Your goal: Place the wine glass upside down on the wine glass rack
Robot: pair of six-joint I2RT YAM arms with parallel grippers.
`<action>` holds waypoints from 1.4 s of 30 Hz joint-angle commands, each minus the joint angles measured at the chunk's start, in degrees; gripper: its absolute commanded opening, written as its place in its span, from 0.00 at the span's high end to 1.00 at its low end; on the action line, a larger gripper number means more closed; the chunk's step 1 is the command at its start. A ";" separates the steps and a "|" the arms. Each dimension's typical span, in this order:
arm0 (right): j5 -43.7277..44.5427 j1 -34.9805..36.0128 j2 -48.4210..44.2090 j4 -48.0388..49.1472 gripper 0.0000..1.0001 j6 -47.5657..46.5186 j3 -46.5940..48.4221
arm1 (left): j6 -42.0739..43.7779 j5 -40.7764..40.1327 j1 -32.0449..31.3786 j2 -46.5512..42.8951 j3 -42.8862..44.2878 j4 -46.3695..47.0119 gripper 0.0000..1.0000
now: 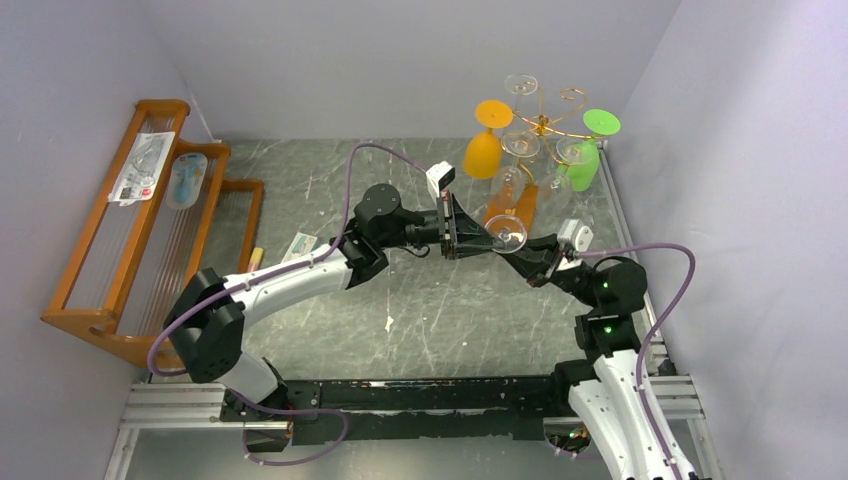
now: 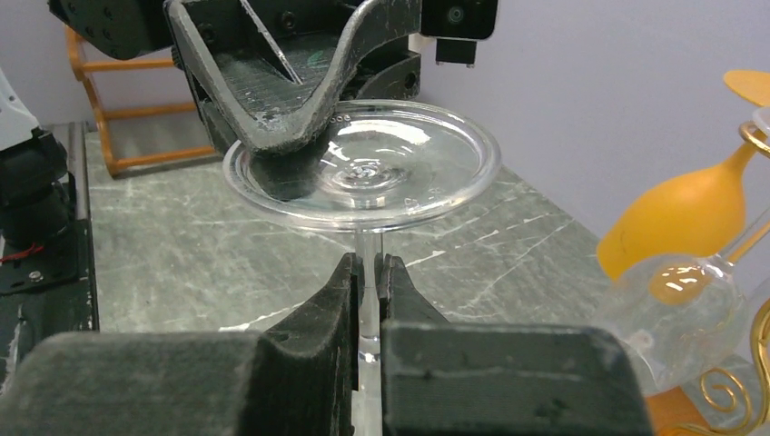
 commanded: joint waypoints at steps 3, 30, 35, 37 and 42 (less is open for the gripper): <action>-1.06 0.42 0.44 -3.77 0.69 2.78 2.98 | 5.85 0.01 2.84 -1.49 1.41 -2.47 0.95; 15.38 0.42 3.58 -26.26 0.18 52.38 11.67 | 20.52 2.34 6.72 -7.66 -4.90 -11.42 0.95; 11.20 0.53 5.60 -24.24 0.25 52.54 11.37 | 20.40 3.37 6.88 -7.32 -5.11 -11.23 0.95; 10.39 0.64 6.60 -25.04 0.28 51.69 12.04 | 19.80 4.48 6.81 -6.84 -4.91 -10.58 0.95; 11.26 1.49 7.60 -25.77 0.36 50.88 12.28 | 20.70 5.30 6.87 -6.13 -4.13 -11.31 0.95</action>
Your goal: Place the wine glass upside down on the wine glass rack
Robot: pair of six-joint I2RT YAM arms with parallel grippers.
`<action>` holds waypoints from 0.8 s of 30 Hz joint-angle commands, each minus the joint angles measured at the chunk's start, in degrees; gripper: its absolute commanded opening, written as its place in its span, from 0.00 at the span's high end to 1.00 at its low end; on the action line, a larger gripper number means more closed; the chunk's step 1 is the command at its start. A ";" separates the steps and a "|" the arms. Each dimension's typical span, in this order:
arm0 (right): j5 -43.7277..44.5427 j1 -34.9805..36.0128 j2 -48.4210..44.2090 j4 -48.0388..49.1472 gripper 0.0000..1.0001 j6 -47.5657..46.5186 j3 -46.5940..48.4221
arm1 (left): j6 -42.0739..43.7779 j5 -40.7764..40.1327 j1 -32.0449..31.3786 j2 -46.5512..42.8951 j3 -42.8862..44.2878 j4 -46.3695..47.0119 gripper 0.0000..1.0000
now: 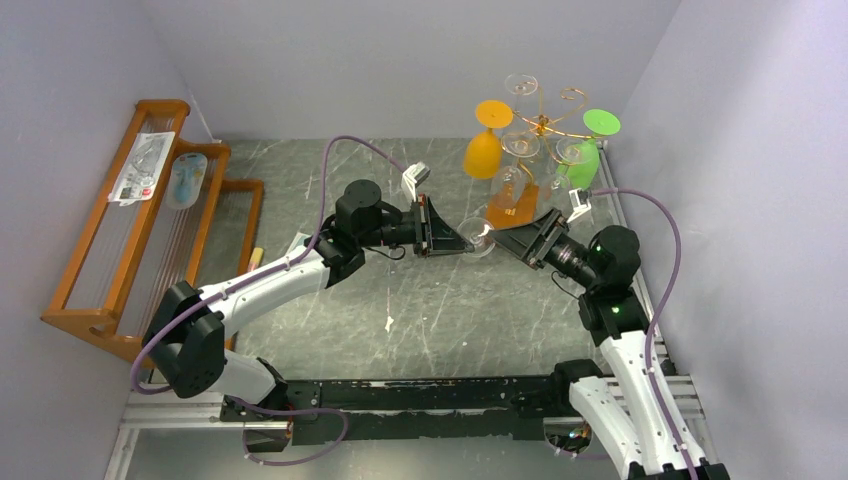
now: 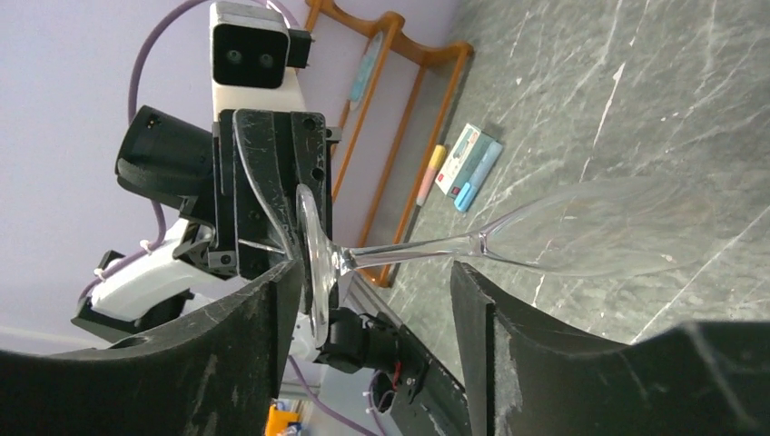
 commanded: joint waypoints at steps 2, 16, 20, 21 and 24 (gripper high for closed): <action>-1.09 1.09 0.85 -0.55 0.41 -0.47 0.66 | 2.25 2.57 0.35 -0.17 1.02 0.65 0.95; 4.15 11.26 5.66 2.97 0.76 -1.51 0.87 | 5.32 2.45 0.34 1.67 1.29 -1.57 0.95; 8.45 12.66 5.52 0.46 1.00 -1.99 1.55 | 5.26 2.24 0.36 1.49 0.49 -1.35 0.95; 9.43 12.66 5.17 -0.77 1.00 -2.45 1.99 | 5.56 1.79 0.41 1.15 0.23 -1.70 0.95; 12.33 12.66 4.31 -4.48 1.00 -3.38 3.80 | 7.49 -0.03 0.72 -0.17 -0.10 -4.15 0.90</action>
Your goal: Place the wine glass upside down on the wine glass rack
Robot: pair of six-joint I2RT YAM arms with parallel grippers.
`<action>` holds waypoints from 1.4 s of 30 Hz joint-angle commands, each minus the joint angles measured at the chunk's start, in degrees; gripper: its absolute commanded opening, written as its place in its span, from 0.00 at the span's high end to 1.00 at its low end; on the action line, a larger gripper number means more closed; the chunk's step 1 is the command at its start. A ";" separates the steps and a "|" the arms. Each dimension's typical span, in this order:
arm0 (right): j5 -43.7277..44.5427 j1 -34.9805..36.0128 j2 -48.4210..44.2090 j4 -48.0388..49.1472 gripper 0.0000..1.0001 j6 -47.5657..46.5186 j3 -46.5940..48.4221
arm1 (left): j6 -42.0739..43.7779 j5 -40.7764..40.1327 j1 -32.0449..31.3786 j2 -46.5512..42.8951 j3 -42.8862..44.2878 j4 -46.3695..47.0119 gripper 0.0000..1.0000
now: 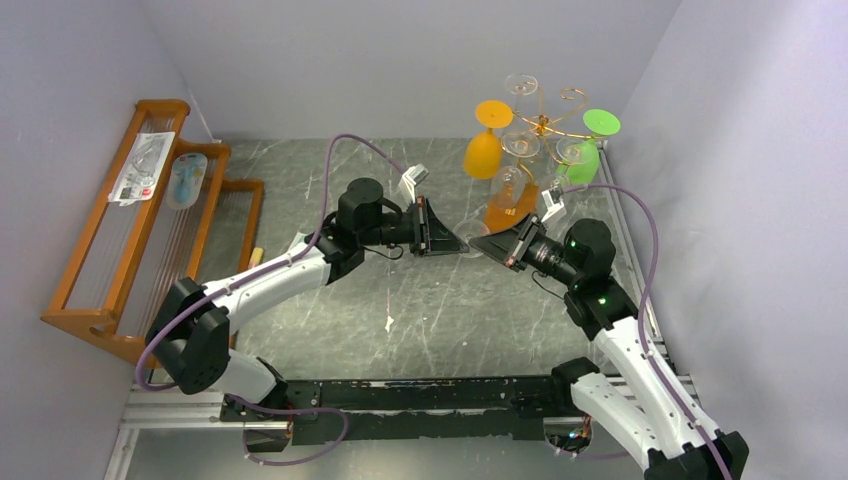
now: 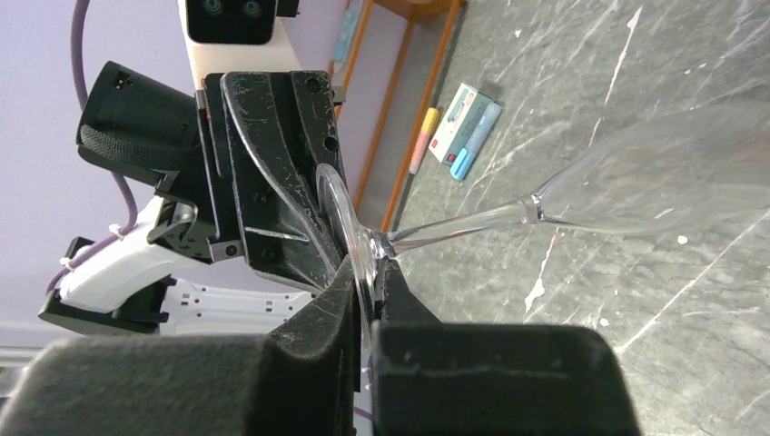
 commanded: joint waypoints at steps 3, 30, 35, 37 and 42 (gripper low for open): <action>5.84 1.10 -1.38 -6.12 1.00 -2.32 4.28 | 2.67 -1.39 -0.11 -2.45 -0.46 -1.32 0.73; 61.32 1.10 -10.79 -41.61 1.00 4.85 17.99 | 23.69 -15.10 6.33 -11.28 3.28 -22.44 0.13; 71.85 1.10 -9.19 -43.67 1.00 3.89 24.23 | 27.44 -18.67 6.85 -10.56 3.01 -25.66 0.15; 74.91 1.05 -9.43 -42.55 1.00 3.49 25.50 | 27.80 -19.60 7.42 -10.33 2.06 -25.77 0.16; 77.44 1.10 -8.92 -35.64 1.00 0.16 26.89 | 26.70 -18.84 8.42 -8.87 0.27 -24.19 0.17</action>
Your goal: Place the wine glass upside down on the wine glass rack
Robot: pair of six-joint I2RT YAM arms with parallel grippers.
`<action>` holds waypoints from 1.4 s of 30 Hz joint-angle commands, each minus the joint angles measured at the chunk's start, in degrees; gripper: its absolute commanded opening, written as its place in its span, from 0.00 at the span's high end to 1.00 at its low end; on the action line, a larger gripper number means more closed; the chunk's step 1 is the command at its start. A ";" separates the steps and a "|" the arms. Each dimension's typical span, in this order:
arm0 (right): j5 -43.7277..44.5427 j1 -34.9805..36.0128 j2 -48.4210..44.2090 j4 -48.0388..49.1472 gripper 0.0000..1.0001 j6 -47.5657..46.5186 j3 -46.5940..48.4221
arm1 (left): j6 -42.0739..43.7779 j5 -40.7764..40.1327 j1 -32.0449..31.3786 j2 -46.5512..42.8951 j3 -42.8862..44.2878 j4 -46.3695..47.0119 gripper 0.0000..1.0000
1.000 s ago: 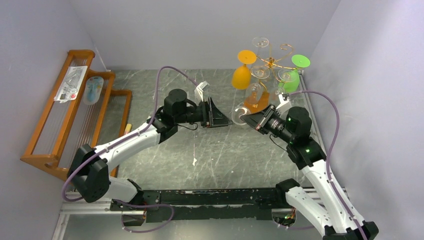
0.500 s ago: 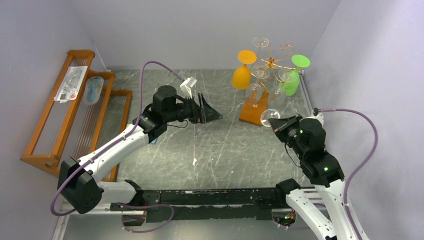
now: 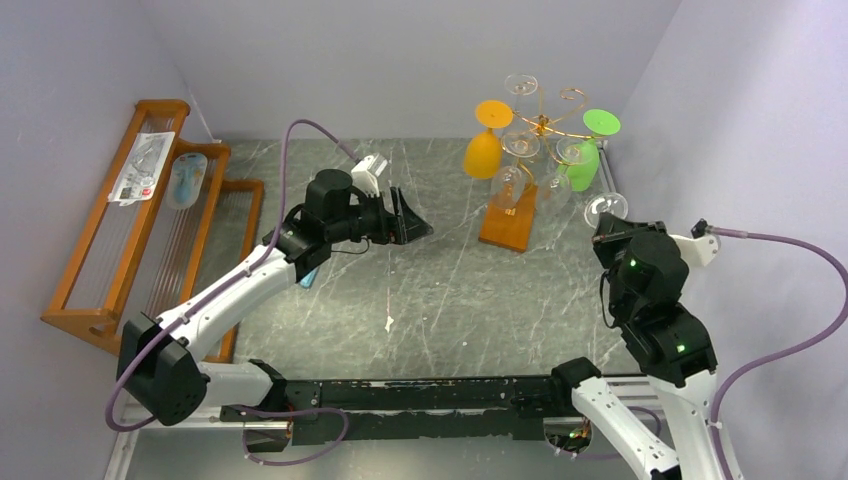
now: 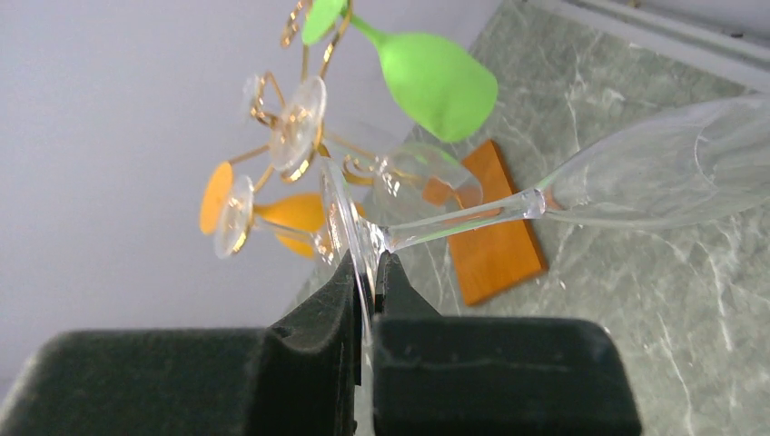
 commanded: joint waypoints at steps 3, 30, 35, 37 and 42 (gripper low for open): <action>7.75 0.23 2.88 9.52 1.00 -4.66 3.98 | 0.54 -1.14 0.92 1.94 -1.85 1.07 0.18; -38.41 -0.28 36.76 64.59 1.00 -39.73 24.27 | -0.89 3.18 1.27 0.12 -1.05 1.03 0.20; -44.11 -2.84 42.52 66.98 1.00 -34.50 27.46 | -2.49 4.22 1.29 -0.02 -1.78 3.22 0.20; -46.99 -5.56 44.88 68.35 1.00 -29.62 28.56 | -2.90 4.71 1.34 0.04 -1.92 3.63 0.21; -53.73 -14.89 51.63 73.17 1.00 -11.14 30.63 | -2.58 4.74 1.27 -0.13 -2.01 3.04 0.21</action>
